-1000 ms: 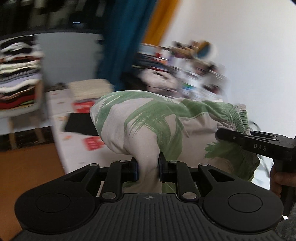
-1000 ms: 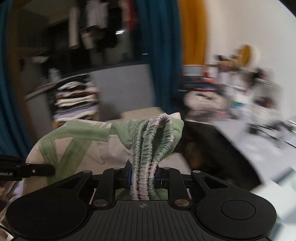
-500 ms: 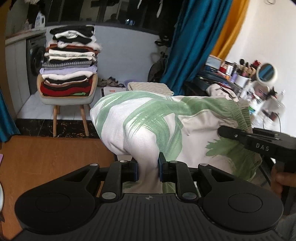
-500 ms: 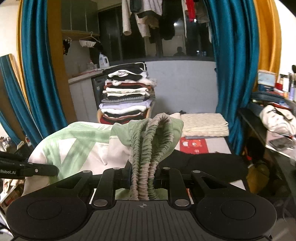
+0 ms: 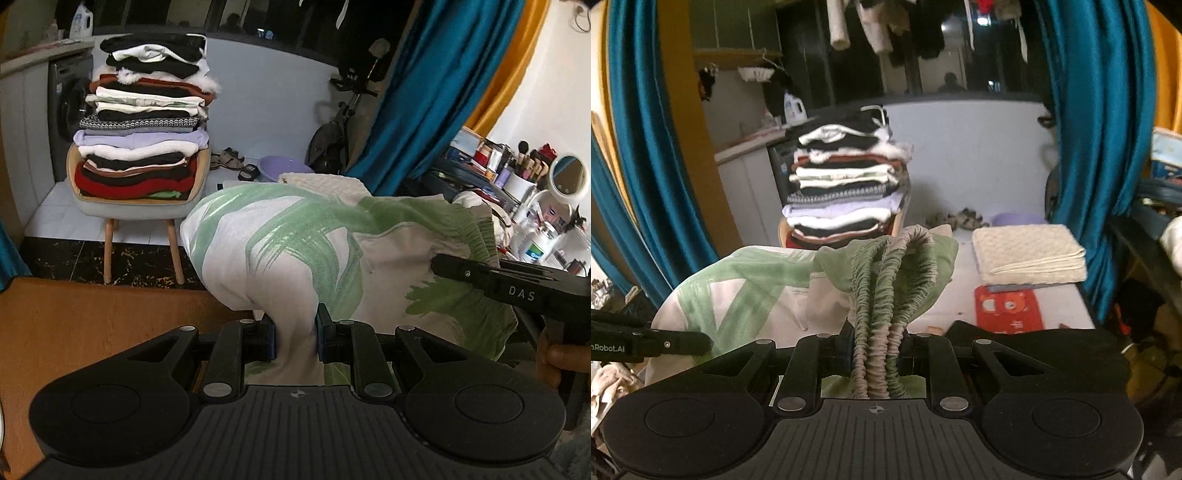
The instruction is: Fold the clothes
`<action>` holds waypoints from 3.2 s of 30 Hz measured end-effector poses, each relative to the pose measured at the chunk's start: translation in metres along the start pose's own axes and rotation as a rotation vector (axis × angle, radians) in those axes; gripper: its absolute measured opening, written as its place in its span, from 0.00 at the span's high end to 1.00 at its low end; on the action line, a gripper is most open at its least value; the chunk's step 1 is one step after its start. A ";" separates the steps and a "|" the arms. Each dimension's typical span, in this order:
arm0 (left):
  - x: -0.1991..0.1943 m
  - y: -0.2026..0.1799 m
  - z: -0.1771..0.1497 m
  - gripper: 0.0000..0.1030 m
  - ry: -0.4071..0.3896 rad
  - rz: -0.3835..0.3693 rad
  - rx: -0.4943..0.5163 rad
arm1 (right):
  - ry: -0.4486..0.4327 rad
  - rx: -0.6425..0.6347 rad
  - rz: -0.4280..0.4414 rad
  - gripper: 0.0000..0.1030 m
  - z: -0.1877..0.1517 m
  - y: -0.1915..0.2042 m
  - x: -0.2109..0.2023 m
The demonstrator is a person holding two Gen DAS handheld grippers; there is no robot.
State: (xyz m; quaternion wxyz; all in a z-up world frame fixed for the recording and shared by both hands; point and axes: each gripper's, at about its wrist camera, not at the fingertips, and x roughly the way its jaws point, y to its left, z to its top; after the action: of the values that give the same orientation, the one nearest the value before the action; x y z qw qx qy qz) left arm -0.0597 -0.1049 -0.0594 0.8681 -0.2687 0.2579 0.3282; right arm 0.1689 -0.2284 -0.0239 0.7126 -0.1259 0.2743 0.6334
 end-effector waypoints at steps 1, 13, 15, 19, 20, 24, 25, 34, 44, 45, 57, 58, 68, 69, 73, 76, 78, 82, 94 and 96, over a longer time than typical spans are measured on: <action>0.007 0.016 0.008 0.81 0.001 -0.015 0.002 | 0.001 -0.005 -0.013 0.84 0.005 0.008 0.017; 0.040 0.203 0.157 0.81 0.010 -0.089 0.126 | 0.021 0.167 -0.111 0.84 0.099 0.131 0.192; 0.044 0.220 0.178 0.81 -0.014 -0.099 0.124 | 0.000 0.170 -0.098 0.83 0.124 0.133 0.216; 0.060 0.255 0.227 0.81 -0.077 -0.092 0.122 | -0.050 0.165 -0.048 0.84 0.182 0.126 0.265; 0.064 0.262 0.238 0.81 -0.093 -0.088 0.123 | -0.063 0.163 -0.036 0.83 0.196 0.125 0.278; 0.089 0.299 0.291 0.81 -0.134 -0.058 0.088 | -0.113 0.158 0.014 0.83 0.254 0.118 0.328; 0.095 0.307 0.306 0.81 -0.134 -0.053 0.064 | -0.126 0.156 0.026 0.83 0.269 0.117 0.340; 0.144 0.336 0.473 0.81 -0.307 0.030 0.119 | -0.205 0.197 0.217 0.83 0.427 0.083 0.455; 0.185 0.397 0.666 0.81 -0.448 0.083 0.146 | -0.190 0.106 0.352 0.83 0.661 0.054 0.574; 0.187 0.403 0.680 0.81 -0.455 0.093 0.162 | -0.202 0.100 0.352 0.83 0.676 0.055 0.585; 0.289 0.497 0.800 0.81 -0.395 0.081 0.200 | -0.158 0.183 0.289 0.83 0.776 0.059 0.746; 0.301 0.505 0.803 0.81 -0.377 0.072 0.180 | -0.143 0.190 0.269 0.83 0.775 0.057 0.759; 0.479 0.566 0.788 0.45 -0.016 0.172 0.151 | 0.080 0.055 -0.129 0.74 0.734 0.053 0.924; 0.488 0.570 0.786 0.35 -0.002 0.192 0.142 | 0.092 0.014 -0.177 0.64 0.727 0.056 0.936; 0.470 0.587 0.790 0.27 -0.017 0.185 0.119 | 0.075 -0.072 -0.273 0.36 0.722 0.073 0.951; 0.439 0.590 0.788 0.22 -0.098 0.208 0.131 | 0.012 -0.076 -0.302 0.27 0.727 0.088 0.928; 0.423 0.585 0.783 0.09 -0.131 0.200 0.156 | -0.043 -0.072 -0.278 0.10 0.726 0.096 0.907; 0.429 0.568 0.770 0.03 -0.089 0.183 0.217 | 0.004 -0.113 -0.294 0.02 0.705 0.105 0.905; 0.414 0.563 0.749 0.00 -0.094 0.255 0.138 | -0.006 0.099 -0.293 0.01 0.675 0.086 0.892; 0.394 0.552 0.742 0.00 -0.137 0.260 0.144 | -0.067 0.087 -0.292 0.01 0.672 0.089 0.866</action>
State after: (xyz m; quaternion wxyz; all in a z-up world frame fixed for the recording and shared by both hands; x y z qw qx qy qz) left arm 0.0069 0.8902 0.0664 0.8509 -0.1471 0.2537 0.4358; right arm 0.2784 0.8620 0.0638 0.8105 -0.1123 0.2562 0.5146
